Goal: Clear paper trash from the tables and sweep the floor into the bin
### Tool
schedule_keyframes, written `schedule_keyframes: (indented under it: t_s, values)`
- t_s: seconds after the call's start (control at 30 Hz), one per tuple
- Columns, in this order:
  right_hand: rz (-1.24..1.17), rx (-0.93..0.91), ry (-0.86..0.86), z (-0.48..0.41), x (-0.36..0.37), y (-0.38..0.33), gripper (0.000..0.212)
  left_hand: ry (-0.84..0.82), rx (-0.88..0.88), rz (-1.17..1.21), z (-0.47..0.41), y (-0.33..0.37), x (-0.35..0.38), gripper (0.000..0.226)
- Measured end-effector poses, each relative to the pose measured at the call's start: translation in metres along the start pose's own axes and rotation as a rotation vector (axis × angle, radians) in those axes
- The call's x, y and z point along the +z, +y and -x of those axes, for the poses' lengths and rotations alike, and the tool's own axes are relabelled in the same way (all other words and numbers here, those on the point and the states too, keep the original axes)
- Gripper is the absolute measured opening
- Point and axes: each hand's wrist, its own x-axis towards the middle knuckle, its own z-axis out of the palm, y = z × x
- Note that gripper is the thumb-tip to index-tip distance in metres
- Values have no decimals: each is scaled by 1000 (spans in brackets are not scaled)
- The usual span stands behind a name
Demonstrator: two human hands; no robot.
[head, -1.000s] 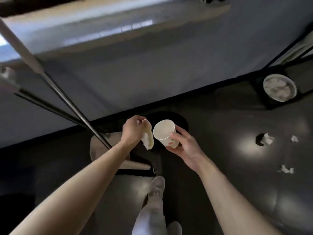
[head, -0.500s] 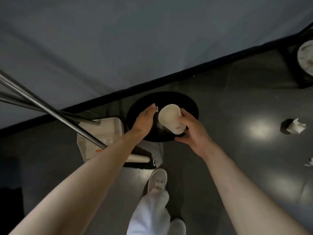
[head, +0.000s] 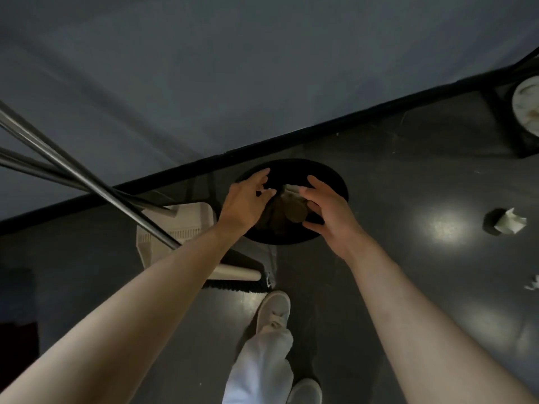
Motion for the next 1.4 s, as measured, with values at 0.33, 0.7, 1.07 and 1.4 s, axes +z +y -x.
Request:
schedule_keyframes:
  t_s: [0.33,0.7,1.07,1.4]
  values:
    - [64,-44,4,22,23,-19,57,-10,88,-191,11,11,-24,66]
    - [209,-174,28,159,48,-182,59,-158,108,-419,41,161,-184,77]
    - [557,-491,104,287,34,-328,73,18,293,-669,86,335,-285,84]
    - [903,-693,-202,343,146,-321,74,214,120,-614,230,260,-363,89]
